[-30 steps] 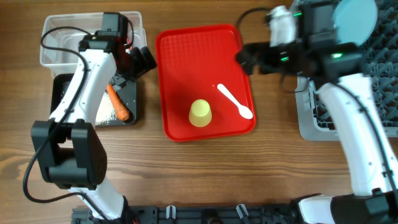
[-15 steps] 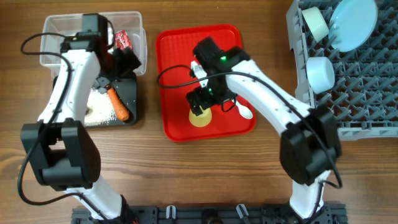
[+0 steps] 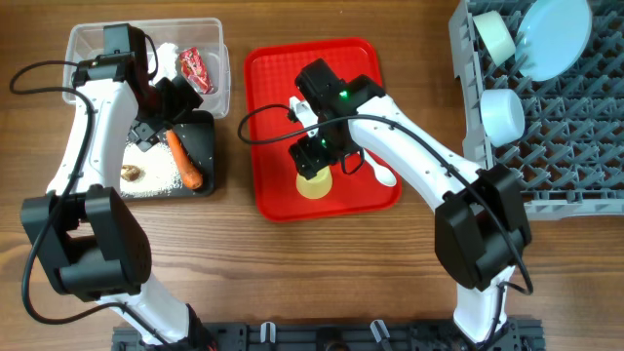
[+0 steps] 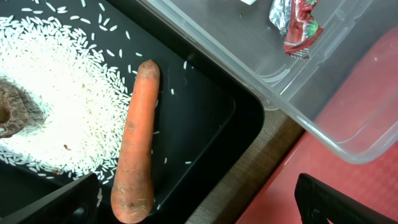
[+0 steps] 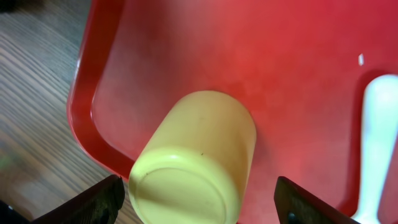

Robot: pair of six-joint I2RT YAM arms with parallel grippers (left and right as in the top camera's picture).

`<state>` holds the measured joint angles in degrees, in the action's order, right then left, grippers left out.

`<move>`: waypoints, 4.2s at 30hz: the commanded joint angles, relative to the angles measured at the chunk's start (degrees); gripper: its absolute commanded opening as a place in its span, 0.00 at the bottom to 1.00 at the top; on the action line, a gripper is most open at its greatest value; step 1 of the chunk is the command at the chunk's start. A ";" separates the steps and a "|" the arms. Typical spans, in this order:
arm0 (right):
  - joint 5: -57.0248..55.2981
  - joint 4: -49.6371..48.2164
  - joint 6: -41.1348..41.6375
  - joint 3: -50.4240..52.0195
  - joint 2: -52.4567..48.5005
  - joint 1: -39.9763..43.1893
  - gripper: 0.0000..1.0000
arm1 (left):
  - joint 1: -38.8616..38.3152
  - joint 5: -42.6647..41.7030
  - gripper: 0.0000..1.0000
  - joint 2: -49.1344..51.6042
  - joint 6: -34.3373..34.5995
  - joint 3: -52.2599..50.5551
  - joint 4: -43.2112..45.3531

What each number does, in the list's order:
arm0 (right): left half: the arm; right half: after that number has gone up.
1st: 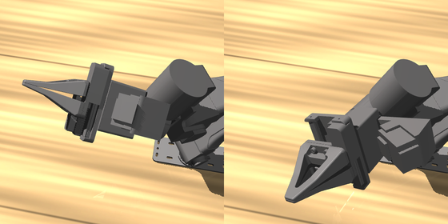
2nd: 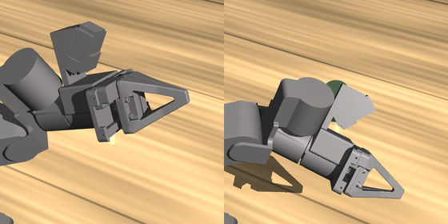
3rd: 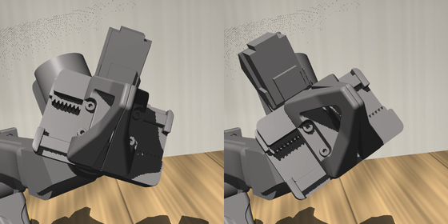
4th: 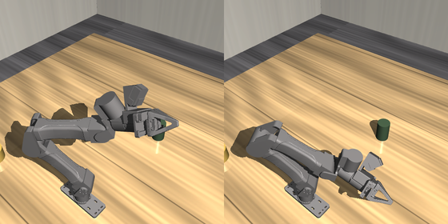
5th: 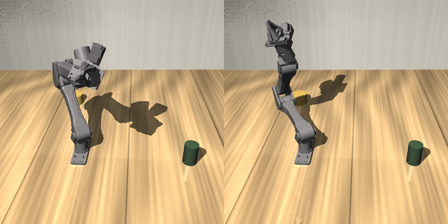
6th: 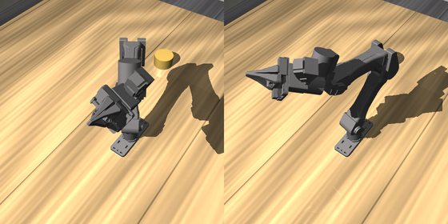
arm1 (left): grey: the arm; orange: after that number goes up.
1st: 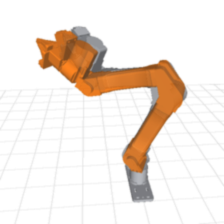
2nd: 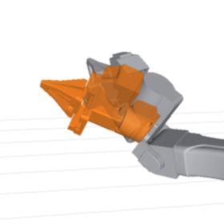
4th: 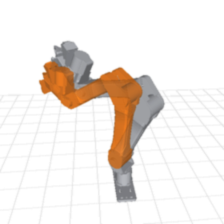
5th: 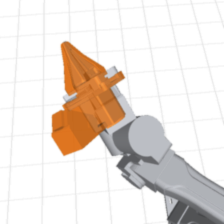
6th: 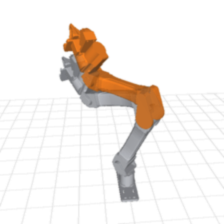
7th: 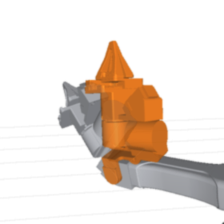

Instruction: Sort waste into correct bins and load items into the dishwasher rack

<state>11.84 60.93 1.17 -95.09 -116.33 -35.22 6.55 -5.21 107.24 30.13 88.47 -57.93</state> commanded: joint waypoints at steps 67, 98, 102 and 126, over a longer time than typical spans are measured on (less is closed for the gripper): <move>-8.68 3.98 4.98 12.98 2.91 7.82 0.76 | 0.11 0.79 1.00 -1.60 -0.11 1.22 -1.07; -8.92 10.40 0.28 -3.43 5.18 12.17 0.71 | 0.11 0.76 1.00 -1.60 -0.04 1.22 -1.07; -8.79 4.74 -0.66 -3.30 5.01 11.63 0.85 | 0.11 0.76 1.00 -1.60 -0.04 1.22 -1.03; -7.98 -6.91 -2.80 -3.15 -7.87 10.38 0.76 | 0.11 0.74 1.00 -1.60 -0.04 1.22 -1.09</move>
<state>4.01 54.28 -0.93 -97.62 -123.13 -24.86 6.55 -5.21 107.24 30.13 88.47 -58.96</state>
